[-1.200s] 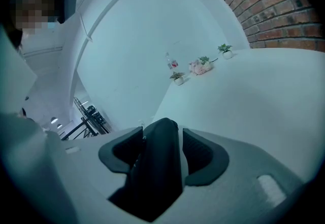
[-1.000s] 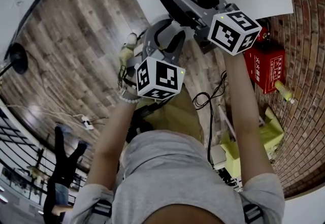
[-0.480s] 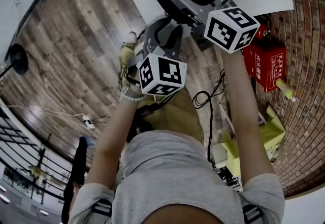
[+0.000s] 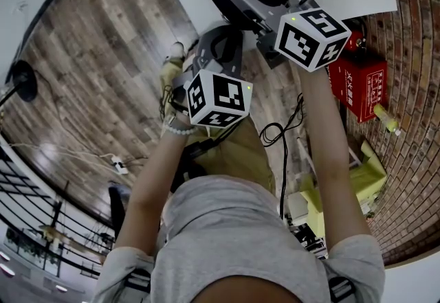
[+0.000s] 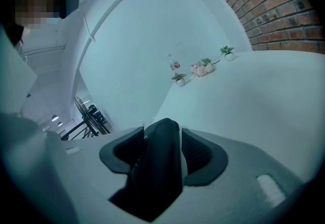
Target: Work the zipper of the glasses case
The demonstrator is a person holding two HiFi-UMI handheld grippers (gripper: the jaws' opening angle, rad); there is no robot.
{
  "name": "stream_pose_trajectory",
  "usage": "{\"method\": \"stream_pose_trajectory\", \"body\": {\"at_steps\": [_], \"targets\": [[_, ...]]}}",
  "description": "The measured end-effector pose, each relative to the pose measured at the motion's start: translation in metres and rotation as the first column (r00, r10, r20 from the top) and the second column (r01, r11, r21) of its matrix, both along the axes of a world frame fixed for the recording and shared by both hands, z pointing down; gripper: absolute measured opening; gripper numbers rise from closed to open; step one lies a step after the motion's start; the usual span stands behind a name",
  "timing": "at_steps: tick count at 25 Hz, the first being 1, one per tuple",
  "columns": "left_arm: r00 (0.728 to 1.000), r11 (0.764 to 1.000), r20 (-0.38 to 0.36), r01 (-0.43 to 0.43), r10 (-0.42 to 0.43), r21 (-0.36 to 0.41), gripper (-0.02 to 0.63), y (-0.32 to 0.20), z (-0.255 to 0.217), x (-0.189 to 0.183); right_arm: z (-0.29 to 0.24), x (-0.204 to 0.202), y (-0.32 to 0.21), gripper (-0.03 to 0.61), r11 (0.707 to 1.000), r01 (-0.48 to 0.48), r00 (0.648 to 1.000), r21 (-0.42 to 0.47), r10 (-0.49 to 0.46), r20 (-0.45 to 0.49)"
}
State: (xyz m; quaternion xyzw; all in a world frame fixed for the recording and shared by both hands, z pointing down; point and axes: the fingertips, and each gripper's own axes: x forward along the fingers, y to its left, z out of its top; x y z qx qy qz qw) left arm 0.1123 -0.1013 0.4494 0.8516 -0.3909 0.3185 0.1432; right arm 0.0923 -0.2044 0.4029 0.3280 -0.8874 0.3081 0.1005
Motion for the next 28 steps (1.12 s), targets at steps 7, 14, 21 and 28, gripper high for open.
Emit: {"method": "stream_pose_trajectory", "body": {"at_steps": [7,14,21,28], "targets": [[0.999,0.999,0.007,-0.051,0.050,0.009,0.020,0.004,-0.002,0.000,-0.001,-0.003,0.001,0.217,1.000,0.018,1.000,0.016,-0.018,-0.001],[0.999,0.999,0.017,-0.046,0.046,-0.002,0.020,0.006,-0.003,-0.008,-0.001,-0.005,0.004,0.204,0.999,0.029,1.000,0.039,-0.028,-0.010],[1.000,1.000,0.022,-0.015,0.014,0.009,0.020,0.002,-0.006,-0.018,0.000,-0.004,0.004,0.203,0.998,0.033,0.999,0.045,-0.033,-0.016],[0.993,0.993,-0.014,0.114,-0.114,0.000,0.018,-0.023,-0.009,-0.060,-0.002,-0.003,0.006,0.204,0.998,0.033,0.999,0.047,-0.033,-0.014]]}}
